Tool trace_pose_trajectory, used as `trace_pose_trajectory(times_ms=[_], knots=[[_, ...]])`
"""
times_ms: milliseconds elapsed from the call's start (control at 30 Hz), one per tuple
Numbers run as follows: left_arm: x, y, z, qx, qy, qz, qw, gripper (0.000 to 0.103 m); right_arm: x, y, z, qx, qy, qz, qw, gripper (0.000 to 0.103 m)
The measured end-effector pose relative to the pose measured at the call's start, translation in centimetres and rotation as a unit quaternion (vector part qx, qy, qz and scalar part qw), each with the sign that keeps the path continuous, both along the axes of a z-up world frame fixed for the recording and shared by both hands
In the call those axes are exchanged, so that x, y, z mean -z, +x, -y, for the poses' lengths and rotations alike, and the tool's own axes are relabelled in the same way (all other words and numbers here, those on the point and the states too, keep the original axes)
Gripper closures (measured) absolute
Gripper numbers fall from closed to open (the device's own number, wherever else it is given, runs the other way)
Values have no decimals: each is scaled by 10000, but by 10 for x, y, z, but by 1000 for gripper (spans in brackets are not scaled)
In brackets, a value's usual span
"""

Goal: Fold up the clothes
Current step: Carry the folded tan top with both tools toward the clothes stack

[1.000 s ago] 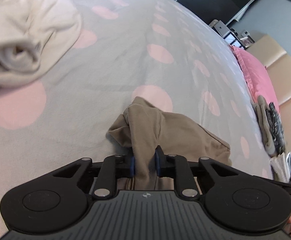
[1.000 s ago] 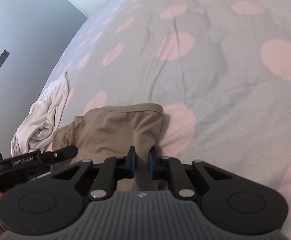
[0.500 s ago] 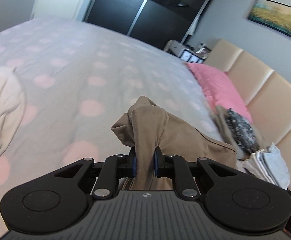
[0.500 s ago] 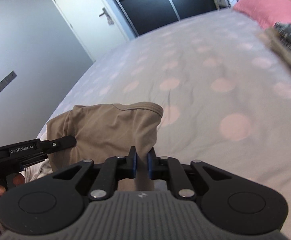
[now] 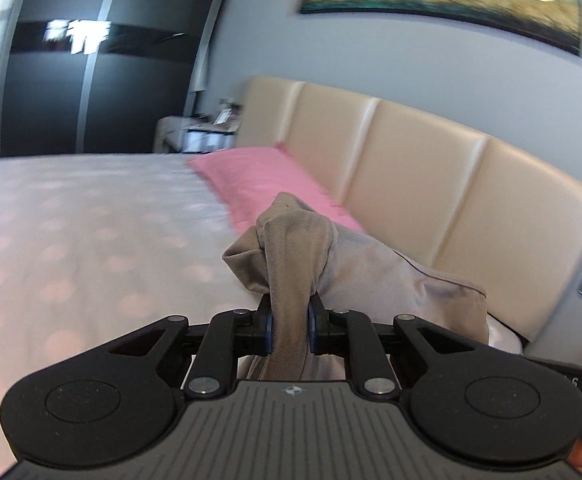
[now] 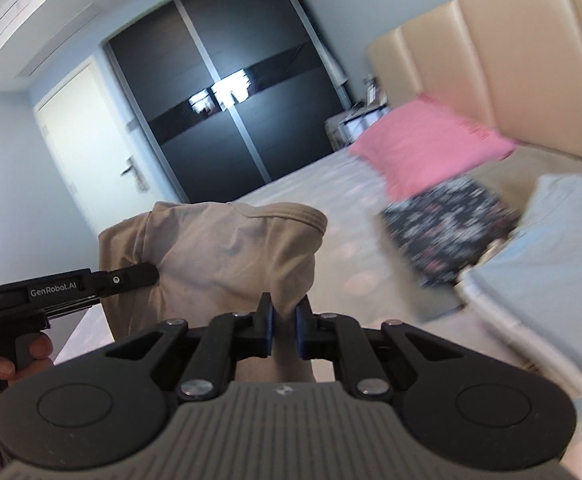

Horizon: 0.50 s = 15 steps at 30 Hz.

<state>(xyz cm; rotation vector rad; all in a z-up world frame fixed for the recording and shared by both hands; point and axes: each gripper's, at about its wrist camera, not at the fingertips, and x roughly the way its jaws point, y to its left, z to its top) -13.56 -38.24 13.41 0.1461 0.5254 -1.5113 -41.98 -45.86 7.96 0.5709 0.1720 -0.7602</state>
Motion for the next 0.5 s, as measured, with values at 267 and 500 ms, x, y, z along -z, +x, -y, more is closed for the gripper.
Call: trace_pose_trajectory(times_ms=[267,500], knots=[[-23,-100,122,1118,-56,347,9931,90,-21,-86,54,1035,-37,188,9944,91],[-2,-162,209,1810,113,488,9822,90,-12,-136,92,1769,240,244,9836,91]])
